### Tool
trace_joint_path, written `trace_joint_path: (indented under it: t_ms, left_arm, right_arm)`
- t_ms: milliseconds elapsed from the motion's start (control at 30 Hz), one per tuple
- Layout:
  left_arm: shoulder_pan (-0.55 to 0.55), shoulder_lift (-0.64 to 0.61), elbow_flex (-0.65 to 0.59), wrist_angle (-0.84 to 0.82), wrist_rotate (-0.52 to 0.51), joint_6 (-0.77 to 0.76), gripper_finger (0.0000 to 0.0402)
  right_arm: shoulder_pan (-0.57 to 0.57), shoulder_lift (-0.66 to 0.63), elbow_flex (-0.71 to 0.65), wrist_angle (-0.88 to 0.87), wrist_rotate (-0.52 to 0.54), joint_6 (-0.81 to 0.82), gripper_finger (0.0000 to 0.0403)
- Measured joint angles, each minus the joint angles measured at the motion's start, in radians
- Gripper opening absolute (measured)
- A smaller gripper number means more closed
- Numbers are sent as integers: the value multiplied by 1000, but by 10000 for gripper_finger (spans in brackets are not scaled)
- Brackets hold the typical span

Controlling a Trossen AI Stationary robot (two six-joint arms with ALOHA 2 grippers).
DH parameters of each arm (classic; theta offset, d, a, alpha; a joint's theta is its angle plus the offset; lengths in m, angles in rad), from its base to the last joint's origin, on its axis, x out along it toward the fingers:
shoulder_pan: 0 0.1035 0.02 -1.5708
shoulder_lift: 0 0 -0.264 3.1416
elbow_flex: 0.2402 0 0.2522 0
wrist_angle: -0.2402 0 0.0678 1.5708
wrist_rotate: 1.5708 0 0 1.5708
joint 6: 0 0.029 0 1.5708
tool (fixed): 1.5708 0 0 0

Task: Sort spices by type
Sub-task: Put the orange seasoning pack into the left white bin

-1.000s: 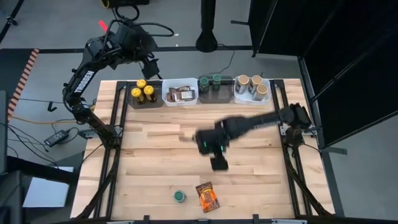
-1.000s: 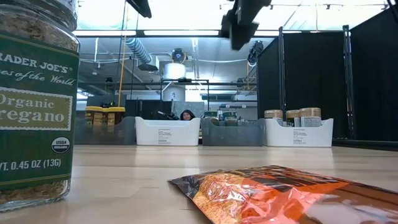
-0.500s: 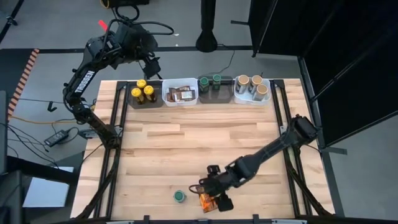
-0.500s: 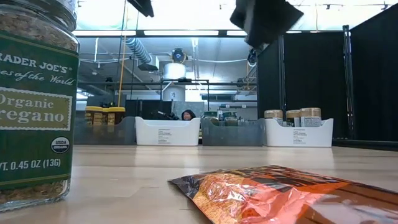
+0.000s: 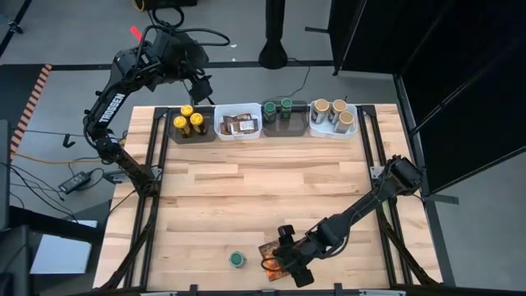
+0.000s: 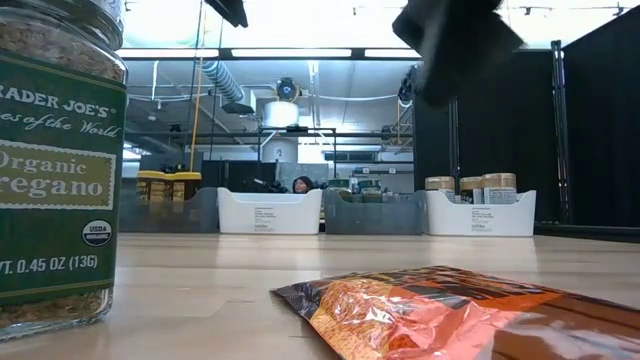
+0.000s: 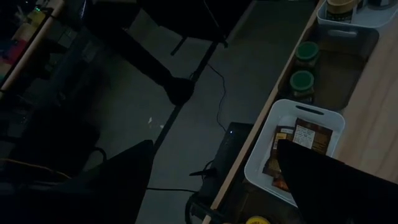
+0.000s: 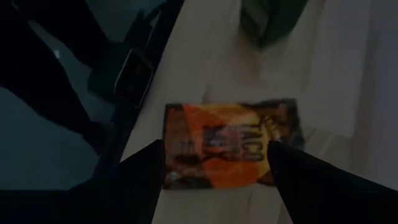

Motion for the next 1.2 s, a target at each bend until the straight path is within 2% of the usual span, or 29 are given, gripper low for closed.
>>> trace_joint_path:
  t_ms: [133,333,467,733,967,1067,1200]
  left_arm:
    - [0,0,0,-1,0,0,346]
    - [0,0,0,-2,0,0,346]
    - [0,0,0,-2,0,0,346]
    - [0,0,0,0,-1,0,346]
    - [0,0,0,-1,-4,0,346]
    - [0,0,0,0,-5,0,346]
    - [0,0,0,-1,-5,0,346]
  right_arm:
    - [22,0,-27,48,1,-12,289]
    - [40,7,-43,74,99,-9,289]
    - [47,86,-34,118,74,-64,289]
    - [43,197,75,59,76,-116,289]
    - [63,269,87,88,75,-59,289]
    - [73,281,87,74,137,-58,287]
    - [52,275,87,-22,199,93,266]
